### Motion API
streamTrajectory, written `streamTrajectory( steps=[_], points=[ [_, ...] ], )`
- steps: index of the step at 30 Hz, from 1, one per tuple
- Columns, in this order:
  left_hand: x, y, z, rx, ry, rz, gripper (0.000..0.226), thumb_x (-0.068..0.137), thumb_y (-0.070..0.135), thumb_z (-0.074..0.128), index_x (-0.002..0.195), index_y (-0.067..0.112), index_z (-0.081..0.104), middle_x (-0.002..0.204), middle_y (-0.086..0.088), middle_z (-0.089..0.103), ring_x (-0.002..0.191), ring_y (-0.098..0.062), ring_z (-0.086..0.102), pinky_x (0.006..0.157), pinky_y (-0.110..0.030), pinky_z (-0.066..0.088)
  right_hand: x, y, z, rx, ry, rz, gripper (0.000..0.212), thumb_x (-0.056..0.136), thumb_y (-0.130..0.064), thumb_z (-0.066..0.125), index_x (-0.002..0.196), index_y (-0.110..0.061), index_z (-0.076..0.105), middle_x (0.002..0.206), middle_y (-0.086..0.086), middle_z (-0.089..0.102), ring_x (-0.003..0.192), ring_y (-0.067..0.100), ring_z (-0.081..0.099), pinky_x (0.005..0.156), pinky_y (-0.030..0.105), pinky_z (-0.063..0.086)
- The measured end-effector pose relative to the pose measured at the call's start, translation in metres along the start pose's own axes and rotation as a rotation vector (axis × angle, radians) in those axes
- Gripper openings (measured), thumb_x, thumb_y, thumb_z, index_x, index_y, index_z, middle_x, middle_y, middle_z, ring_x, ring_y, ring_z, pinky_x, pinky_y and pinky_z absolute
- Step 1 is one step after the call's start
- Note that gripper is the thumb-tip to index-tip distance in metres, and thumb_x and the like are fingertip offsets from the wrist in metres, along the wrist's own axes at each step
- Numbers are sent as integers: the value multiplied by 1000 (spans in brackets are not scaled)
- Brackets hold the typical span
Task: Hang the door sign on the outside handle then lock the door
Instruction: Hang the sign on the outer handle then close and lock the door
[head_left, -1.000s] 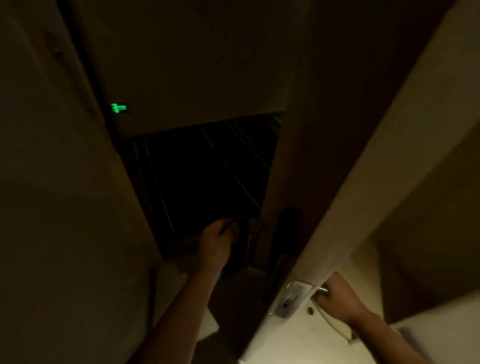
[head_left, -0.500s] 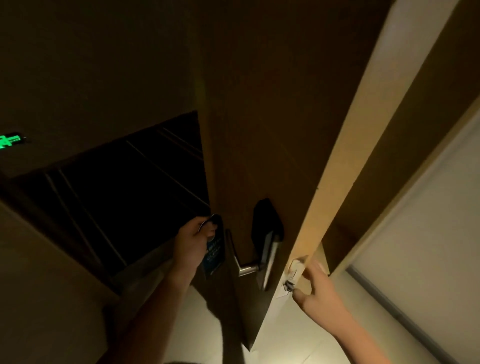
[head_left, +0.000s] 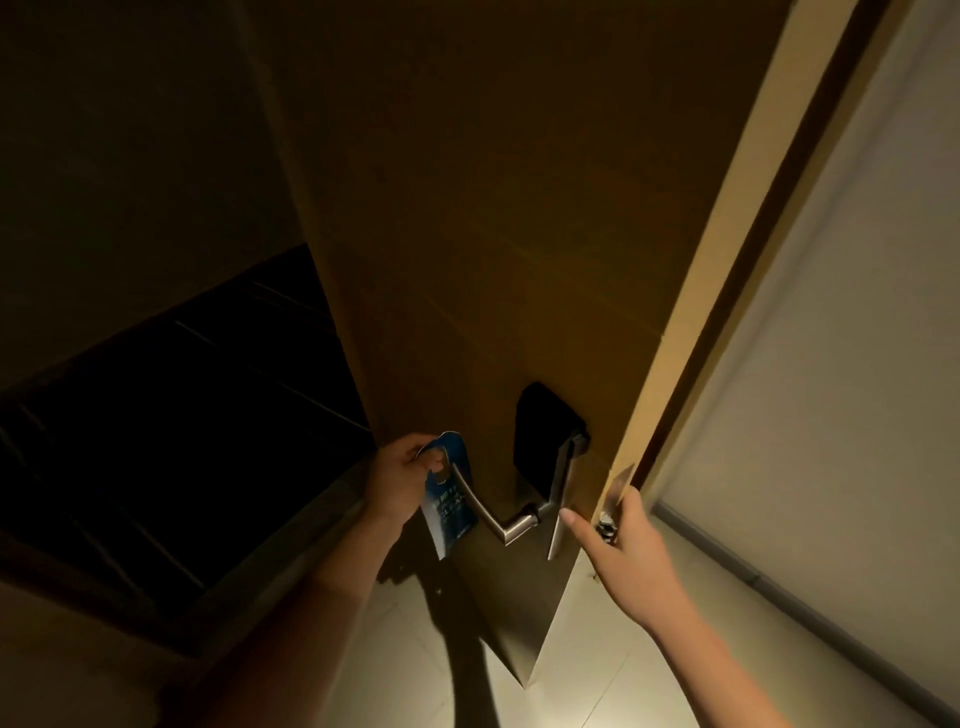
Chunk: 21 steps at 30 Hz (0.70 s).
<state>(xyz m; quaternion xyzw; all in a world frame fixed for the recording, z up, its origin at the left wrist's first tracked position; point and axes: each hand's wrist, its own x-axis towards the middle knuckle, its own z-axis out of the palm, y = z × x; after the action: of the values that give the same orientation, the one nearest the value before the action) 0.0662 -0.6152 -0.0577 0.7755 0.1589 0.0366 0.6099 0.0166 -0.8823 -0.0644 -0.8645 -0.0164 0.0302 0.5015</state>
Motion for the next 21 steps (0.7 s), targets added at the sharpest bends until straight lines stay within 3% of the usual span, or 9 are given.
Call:
streamTrajectory(
  steps=[3, 6, 12, 16, 21],
  points=[
    [6, -2, 11, 22, -62, -25, 20, 92, 9, 61, 93, 28, 68, 93, 4, 71, 87, -7, 67, 73, -21, 49, 10, 3, -7, -31, -4, 47, 67, 73, -72, 57, 129, -45, 31, 122, -28, 51, 116, 12, 58, 88, 26, 46],
    [7, -4, 23, 33, -92, -55, 17, 93, 11, 60, 103, 21, 69, 93, 2, 71, 86, -7, 66, 78, -26, 53, 15, 8, -11, -65, 3, 83, 70, 74, -71, 55, 131, -38, 31, 131, -13, 56, 119, 18, 59, 86, 26, 48],
    [-9, -4, 40, 76, -154, -64, 17, 93, 15, 61, 103, 26, 69, 93, 18, 61, 84, 2, 56, 63, -16, 43, 19, 9, -17, -39, -10, 87, 63, 70, -74, 55, 120, -44, 32, 118, -17, 55, 101, 9, 58, 78, 20, 47],
    [-30, -5, 50, 36, -151, -102, 14, 89, 17, 67, 93, 29, 69, 108, 4, 58, 98, -10, 56, 71, -20, 47, 16, 7, -18, -26, -16, 68, 61, 70, -76, 54, 117, -46, 30, 117, -17, 54, 99, 8, 58, 74, 16, 45],
    [-61, -6, 59, -52, -172, -194, 19, 88, 13, 68, 107, 16, 69, 110, -3, 65, 102, -17, 62, 87, -31, 54, 12, 2, -13, -18, -25, 73, 58, 72, -71, 55, 117, -47, 27, 119, -16, 51, 101, 9, 56, 75, 16, 47]
  ],
)
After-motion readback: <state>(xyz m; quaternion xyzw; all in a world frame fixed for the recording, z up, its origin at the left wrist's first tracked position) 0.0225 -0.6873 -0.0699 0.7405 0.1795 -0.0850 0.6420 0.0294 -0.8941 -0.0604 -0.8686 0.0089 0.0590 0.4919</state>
